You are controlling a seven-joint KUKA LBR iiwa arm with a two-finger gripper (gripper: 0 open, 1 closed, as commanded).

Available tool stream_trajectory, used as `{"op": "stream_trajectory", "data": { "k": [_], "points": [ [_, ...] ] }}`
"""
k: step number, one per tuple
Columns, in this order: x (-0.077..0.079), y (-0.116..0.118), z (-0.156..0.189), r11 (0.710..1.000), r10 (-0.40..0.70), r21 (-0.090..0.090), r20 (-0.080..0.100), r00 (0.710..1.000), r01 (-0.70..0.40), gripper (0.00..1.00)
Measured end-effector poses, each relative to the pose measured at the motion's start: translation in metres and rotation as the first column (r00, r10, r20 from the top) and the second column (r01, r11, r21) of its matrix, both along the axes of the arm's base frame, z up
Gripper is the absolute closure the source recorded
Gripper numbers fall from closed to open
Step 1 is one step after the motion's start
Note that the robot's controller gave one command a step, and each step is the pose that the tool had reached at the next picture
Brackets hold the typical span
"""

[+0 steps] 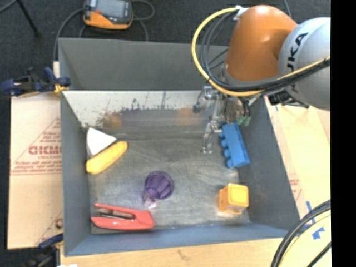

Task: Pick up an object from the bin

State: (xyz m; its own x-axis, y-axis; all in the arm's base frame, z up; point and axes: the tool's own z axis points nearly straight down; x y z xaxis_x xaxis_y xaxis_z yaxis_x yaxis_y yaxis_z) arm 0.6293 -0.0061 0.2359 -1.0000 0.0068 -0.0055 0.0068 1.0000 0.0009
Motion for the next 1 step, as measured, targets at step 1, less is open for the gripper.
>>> {"op": "stream_trajectory", "data": {
  "k": [1],
  "points": [
    [0.0000,-0.0629,-0.0684,0.997,-0.083,0.000,0.003,0.997,0.083,0.00]
  ]
}}
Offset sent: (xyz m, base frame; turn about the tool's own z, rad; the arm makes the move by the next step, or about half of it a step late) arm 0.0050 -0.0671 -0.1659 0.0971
